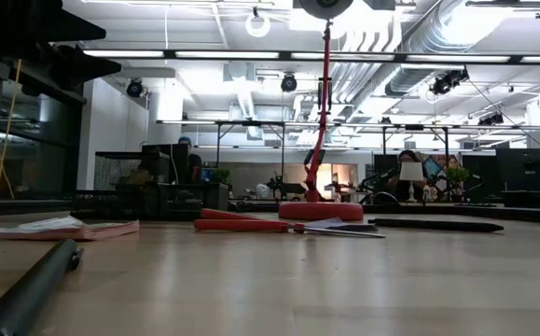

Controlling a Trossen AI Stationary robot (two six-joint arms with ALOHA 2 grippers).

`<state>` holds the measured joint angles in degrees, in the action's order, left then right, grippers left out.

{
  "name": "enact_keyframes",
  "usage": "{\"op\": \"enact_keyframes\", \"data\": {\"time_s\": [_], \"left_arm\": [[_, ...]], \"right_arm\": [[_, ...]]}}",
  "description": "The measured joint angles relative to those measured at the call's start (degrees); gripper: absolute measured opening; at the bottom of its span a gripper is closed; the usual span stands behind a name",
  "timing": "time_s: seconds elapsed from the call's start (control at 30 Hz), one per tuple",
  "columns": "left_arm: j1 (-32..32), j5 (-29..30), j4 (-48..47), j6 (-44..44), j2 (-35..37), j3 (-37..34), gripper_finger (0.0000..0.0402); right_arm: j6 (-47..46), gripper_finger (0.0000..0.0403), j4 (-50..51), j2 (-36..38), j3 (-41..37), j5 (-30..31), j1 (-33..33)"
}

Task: Pick and place office supplies into organizer
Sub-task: Put the yellow eraser into the black desk organizer

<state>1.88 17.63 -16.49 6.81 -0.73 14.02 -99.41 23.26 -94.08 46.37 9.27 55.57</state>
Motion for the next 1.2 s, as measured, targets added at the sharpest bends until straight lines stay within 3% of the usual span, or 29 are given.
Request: {"op": "enact_keyframes", "data": {"time_s": [0.43, 0.77, 1.0, 1.2], "left_arm": [[0.01, 0.02, 0.00, -0.02, 0.00, 0.00, 0.0381], [-0.01, 0.04, 0.02, -0.07, 0.00, 0.00, 0.0381], [-0.01, 0.07, 0.02, -0.09, 0.00, 0.02, 0.0381], [-0.01, 0.07, 0.01, -0.09, 0.00, 0.02, 0.0381]], "right_arm": [[0.29, 0.0010, 0.76, -0.11, -0.04, 1.13, -0.04], [5.58, 0.0034, 0.27, -0.22, -0.11, 11.02, -4.43], [20.17, 0.0006, -6.08, -0.22, -0.13, 16.57, -11.26], [35.94, 0.0024, -15.35, -0.22, -0.13, 20.25, -17.70]]}}
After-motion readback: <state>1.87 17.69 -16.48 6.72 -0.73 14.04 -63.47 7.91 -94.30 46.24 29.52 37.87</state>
